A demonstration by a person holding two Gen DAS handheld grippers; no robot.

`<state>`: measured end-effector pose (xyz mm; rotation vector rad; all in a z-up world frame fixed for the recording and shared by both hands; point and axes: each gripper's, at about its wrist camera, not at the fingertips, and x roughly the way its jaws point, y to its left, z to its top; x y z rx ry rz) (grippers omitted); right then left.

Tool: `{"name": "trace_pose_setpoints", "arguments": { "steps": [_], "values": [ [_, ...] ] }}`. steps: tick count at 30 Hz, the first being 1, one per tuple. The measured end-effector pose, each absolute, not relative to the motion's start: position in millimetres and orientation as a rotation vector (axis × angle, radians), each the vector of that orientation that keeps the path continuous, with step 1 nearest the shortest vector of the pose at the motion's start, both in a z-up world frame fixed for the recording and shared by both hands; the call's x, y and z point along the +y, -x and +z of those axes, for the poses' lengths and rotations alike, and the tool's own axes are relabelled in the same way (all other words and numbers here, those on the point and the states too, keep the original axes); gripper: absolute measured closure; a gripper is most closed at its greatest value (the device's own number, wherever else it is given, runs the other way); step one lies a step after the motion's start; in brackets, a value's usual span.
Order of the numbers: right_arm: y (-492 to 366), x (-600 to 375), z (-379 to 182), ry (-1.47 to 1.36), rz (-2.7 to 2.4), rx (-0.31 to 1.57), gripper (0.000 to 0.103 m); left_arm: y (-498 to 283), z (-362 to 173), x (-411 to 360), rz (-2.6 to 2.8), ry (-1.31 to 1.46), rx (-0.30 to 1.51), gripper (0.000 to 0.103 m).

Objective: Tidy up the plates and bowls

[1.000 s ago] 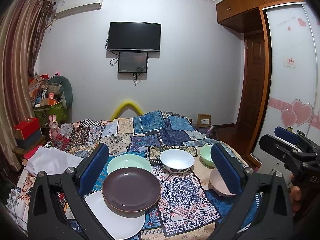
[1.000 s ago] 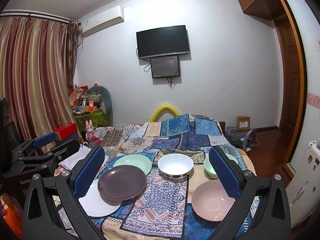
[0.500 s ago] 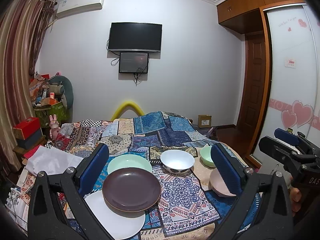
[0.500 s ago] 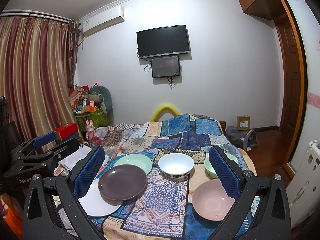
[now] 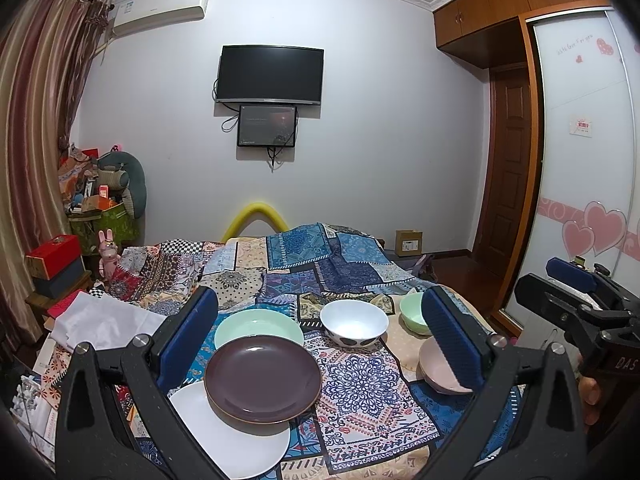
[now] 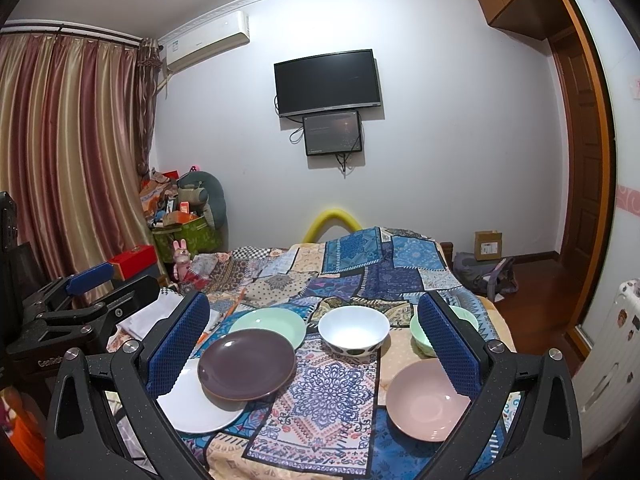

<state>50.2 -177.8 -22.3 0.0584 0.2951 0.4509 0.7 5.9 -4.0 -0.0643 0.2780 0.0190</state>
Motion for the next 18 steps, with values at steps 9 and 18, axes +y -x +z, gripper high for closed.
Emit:
{"name": "trace_pose_setpoints", "arguments": {
  "steps": [9, 18],
  "values": [
    [-52, -175, -23, -0.057, 0.454, 0.299, 0.0, -1, -3, 6, 0.019, 0.063, 0.277, 0.0],
    [-67, -170, -32, -0.058, 0.468, 0.335, 0.0, -12, -13, 19, 0.042, 0.075, 0.309, 0.0]
  ]
}}
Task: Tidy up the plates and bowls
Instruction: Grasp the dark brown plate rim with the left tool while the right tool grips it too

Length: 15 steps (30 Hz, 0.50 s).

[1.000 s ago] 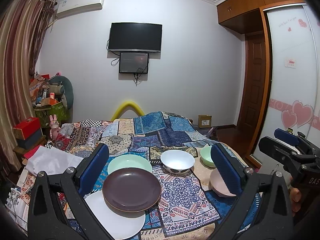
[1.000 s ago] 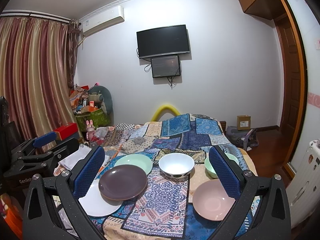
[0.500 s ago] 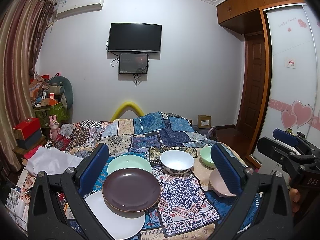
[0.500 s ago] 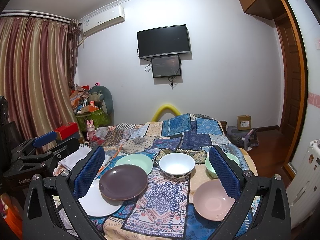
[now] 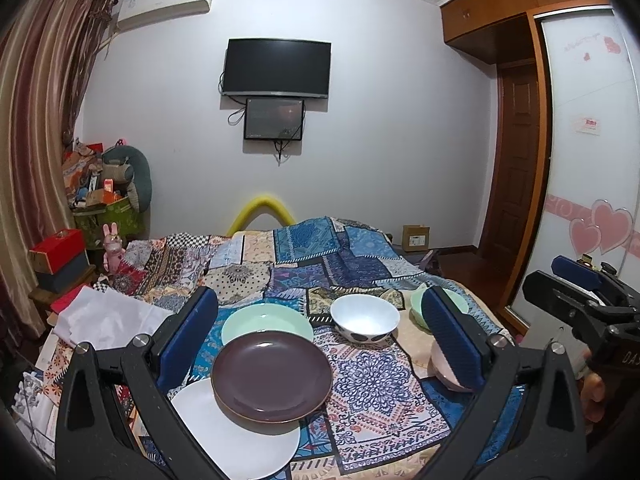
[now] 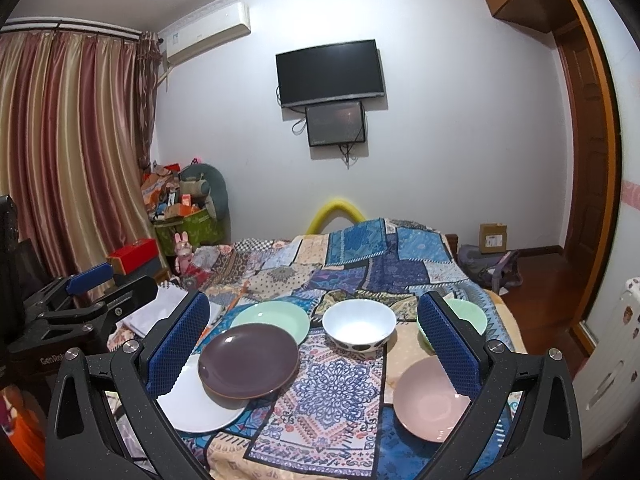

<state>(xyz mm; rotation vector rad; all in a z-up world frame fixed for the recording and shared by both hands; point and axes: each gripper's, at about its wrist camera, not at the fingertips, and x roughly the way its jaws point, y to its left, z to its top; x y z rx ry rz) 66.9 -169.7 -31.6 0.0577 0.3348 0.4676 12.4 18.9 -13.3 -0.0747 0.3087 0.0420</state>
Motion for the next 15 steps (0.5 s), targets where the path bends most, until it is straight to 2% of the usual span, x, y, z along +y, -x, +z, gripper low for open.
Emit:
{"name": "trace_pose_setpoints", "arguments": {
  "steps": [15],
  "values": [
    [-118, -125, -78, -0.011, 0.514, 0.509, 0.0, -59, -52, 86, 0.084, 0.082, 0.436, 0.0]
  ]
}}
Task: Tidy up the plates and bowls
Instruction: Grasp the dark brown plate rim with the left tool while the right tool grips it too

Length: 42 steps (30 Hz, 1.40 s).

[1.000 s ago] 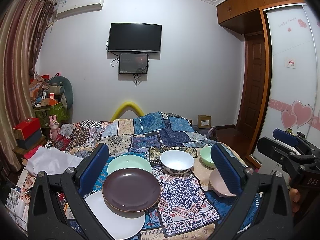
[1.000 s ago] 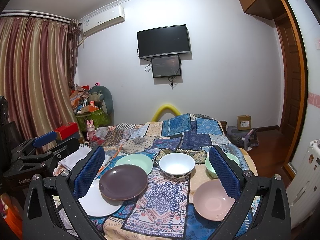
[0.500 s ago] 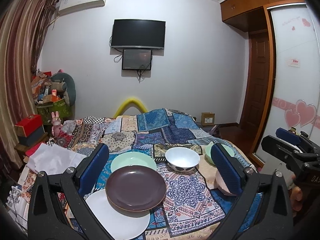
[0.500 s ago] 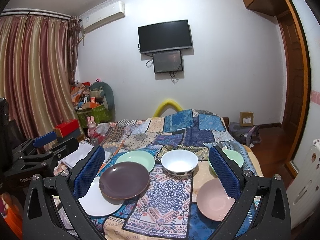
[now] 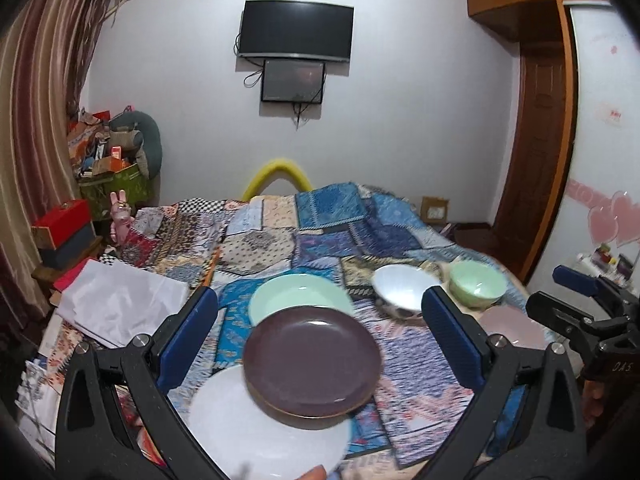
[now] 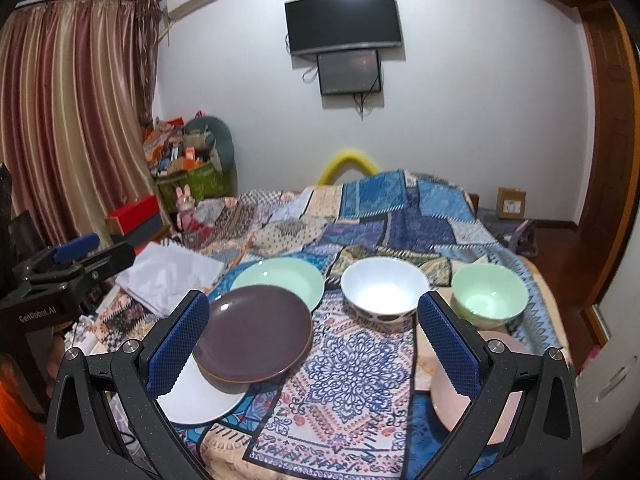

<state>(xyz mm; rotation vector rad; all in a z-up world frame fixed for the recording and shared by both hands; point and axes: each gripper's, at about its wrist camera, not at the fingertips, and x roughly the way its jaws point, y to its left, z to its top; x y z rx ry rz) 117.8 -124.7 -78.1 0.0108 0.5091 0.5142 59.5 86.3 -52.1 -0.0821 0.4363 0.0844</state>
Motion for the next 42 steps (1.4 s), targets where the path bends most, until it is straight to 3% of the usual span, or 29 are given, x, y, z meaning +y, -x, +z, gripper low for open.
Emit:
{"name": "trace_pose_setpoints", "arguments": {
  "steps": [12, 17, 19, 25, 42],
  "values": [
    [-165, -99, -113, -0.005, 0.534, 0.647, 0.0, -118, -98, 125, 0.092, 0.06, 0.646, 0.0],
    [-182, -86, -130, -0.008, 0.55, 0.706, 0.008, -138, -122, 135, 0.091, 0.056, 0.724, 0.002],
    [-191, -82, -139, -0.014, 0.559, 0.734, 0.011, -146, -133, 141, 0.089, 0.057, 0.757, 0.013],
    [-209, -76, -164, -0.029, 0.574, 0.822, 0.022, -168, -160, 158, 0.085, 0.087, 0.828, 0.03],
    [-229, -48, -213, 0.006, 0.614, 0.984, 0.047, -199, -222, 191, 0.027, 0.215, 0.998, 0.053]
  ]
}}
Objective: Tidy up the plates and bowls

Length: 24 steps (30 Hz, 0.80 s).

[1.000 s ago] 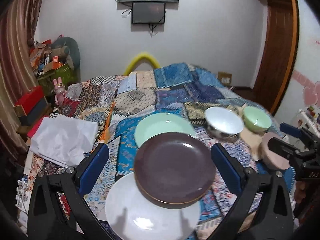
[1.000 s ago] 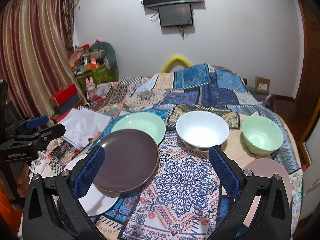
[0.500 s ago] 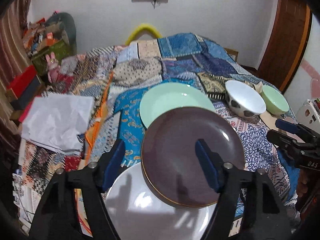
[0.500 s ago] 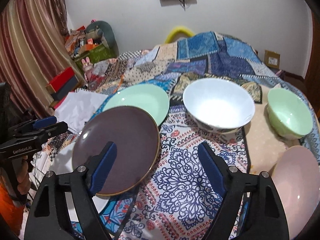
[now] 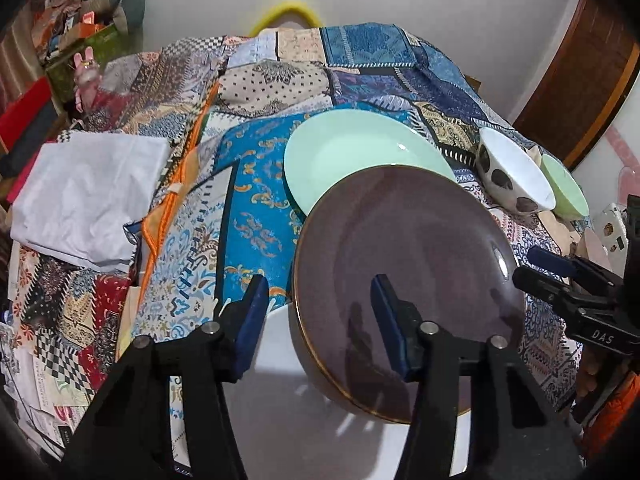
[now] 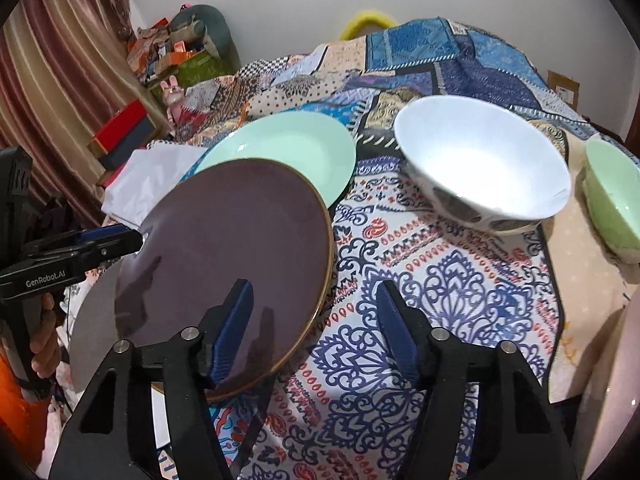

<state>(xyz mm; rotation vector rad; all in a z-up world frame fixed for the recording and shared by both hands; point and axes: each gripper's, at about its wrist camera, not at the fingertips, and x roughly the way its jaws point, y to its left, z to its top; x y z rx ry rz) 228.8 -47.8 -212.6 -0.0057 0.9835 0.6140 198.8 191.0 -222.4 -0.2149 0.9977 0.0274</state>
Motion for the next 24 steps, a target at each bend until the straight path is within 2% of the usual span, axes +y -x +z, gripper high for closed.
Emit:
{"name": "trace_pose_setpoints", "arguments": {
  "steps": [4, 8, 24],
  "values": [
    [-232, -45, -220, 0.0, 0.63, 1.016, 0.052, -204, -231, 195, -0.005, 0.256, 1.027, 0.069],
    [-236, -44, -222, -0.012, 0.631, 1.029, 0.064, -206, -234, 195, -0.008, 0.26, 1.032, 0.07],
    [-239, -33, -226, -0.034, 0.665, 1.038, 0.072, -211, -241, 194, -0.012, 0.262, 1.067, 0.071]
  ]
}}
